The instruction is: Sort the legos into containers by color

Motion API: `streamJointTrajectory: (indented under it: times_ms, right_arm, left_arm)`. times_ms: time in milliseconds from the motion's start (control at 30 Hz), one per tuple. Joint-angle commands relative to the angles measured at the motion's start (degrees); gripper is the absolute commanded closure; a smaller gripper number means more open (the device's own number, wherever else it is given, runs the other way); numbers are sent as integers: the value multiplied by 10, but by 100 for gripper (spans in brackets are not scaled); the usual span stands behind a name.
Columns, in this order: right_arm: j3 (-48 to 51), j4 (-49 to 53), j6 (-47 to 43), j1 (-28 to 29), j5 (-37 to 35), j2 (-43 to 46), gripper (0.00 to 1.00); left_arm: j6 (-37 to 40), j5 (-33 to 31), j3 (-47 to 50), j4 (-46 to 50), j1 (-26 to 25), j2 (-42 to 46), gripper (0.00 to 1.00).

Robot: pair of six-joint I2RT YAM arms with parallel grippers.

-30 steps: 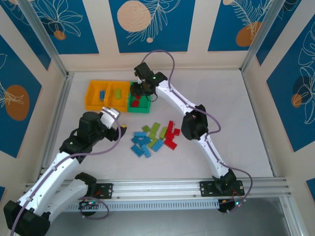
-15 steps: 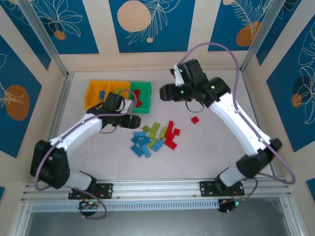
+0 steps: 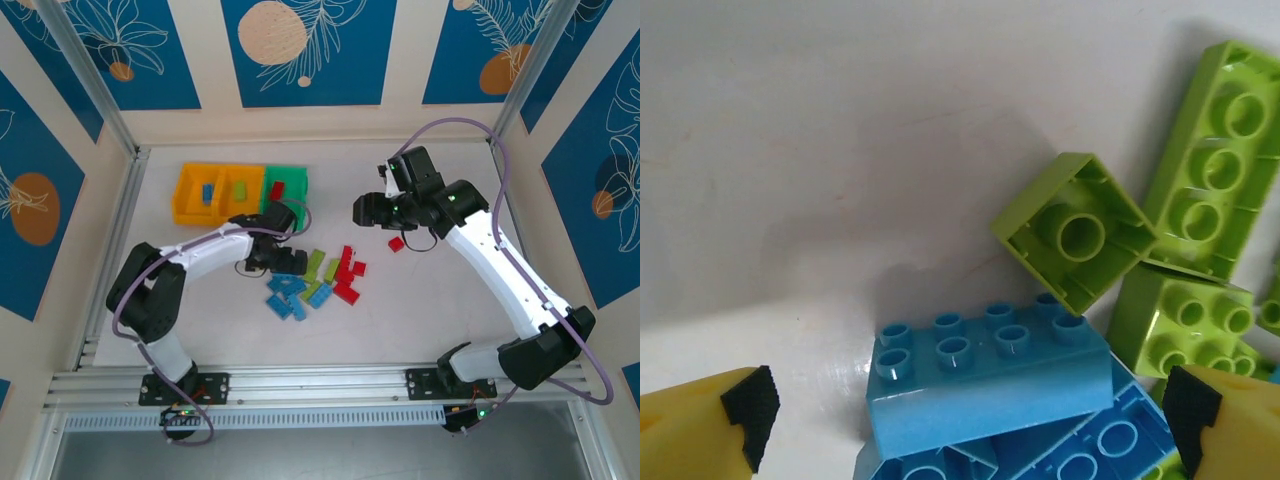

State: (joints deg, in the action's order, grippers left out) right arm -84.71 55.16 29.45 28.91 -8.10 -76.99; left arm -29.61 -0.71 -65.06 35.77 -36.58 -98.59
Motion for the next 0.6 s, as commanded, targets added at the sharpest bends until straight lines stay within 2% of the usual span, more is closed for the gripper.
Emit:
streamJointTrajectory:
  times_ms: [0, 200, 400, 567]
  right_arm:
    - [4, -4, 9, -6, 18, 2, 35]
    - [9, -4, 13, -6, 26, -2, 35]
    - [10, -1, 24, -6, 39, 4, 35]
    - [7, 0, 34, -3, 64, 6, 35]
  left_arm:
    - [-32, -28, -17, 20, -15, -19, 3]
    - [-44, -22, -22, 13, -17, -42, 19]
    - [-41, -31, -34, 24, -17, -57, 30]
    - [-35, -45, -34, 33, -17, -24, 44]
